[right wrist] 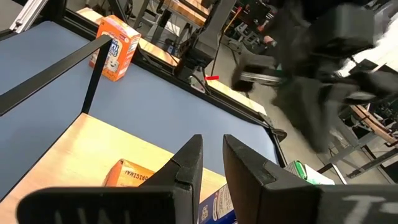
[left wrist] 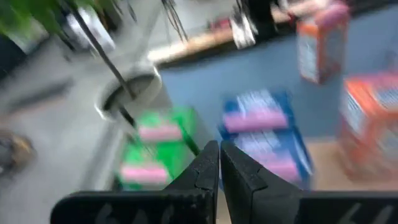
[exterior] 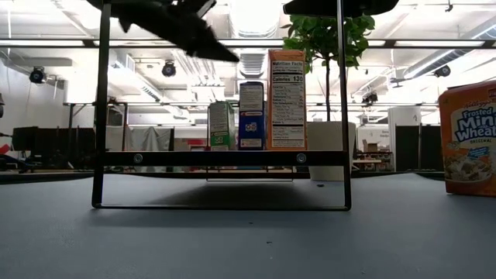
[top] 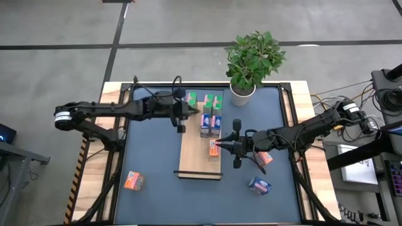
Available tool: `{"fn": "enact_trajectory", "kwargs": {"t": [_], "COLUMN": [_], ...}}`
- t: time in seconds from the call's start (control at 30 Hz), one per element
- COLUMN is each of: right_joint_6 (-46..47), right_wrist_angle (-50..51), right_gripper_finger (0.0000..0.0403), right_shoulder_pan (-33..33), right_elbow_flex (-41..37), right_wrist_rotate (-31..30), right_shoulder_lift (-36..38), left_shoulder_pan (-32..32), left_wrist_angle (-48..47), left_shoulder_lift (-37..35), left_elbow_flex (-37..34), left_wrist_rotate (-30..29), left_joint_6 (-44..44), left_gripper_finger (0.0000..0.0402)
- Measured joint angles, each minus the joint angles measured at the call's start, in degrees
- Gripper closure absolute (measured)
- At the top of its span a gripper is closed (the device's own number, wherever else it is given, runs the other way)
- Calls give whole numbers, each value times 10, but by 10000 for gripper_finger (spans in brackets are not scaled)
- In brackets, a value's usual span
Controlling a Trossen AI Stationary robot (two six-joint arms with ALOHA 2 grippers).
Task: Stack cereal on shelf
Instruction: Adjust the green cereal boxes on the shelf
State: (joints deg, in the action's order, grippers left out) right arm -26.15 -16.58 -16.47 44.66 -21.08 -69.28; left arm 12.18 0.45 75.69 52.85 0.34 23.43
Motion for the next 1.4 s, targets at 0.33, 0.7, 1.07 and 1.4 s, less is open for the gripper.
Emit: {"fn": "enact_trajectory", "kwargs": {"t": [0.33, 0.7, 1.07, 1.4], "right_joint_6": [1, 5, 2, 2], "right_wrist_angle": [2, 11, 13, 13], "right_gripper_finger": [349, 349, 349, 349], "right_shoulder_pan": [0, 0, 0, 0], "right_elbow_flex": [0, 0, 0, 0], "right_wrist_rotate": [0, 0, 0, 0], "right_shoulder_lift": [3, 3, 3, 3], "left_shoulder_pan": [32, 61, 62, 59], "left_wrist_angle": [58, 57, 42, 19], "left_shoulder_lift": [99, 188, 189, 171], "left_elbow_flex": [60, 96, 95, 94], "left_wrist_rotate": [-4, -9, -46, -50], "left_joint_6": [41, 30, -2, -7], "left_gripper_finger": [402, 402, 402, 402]}}
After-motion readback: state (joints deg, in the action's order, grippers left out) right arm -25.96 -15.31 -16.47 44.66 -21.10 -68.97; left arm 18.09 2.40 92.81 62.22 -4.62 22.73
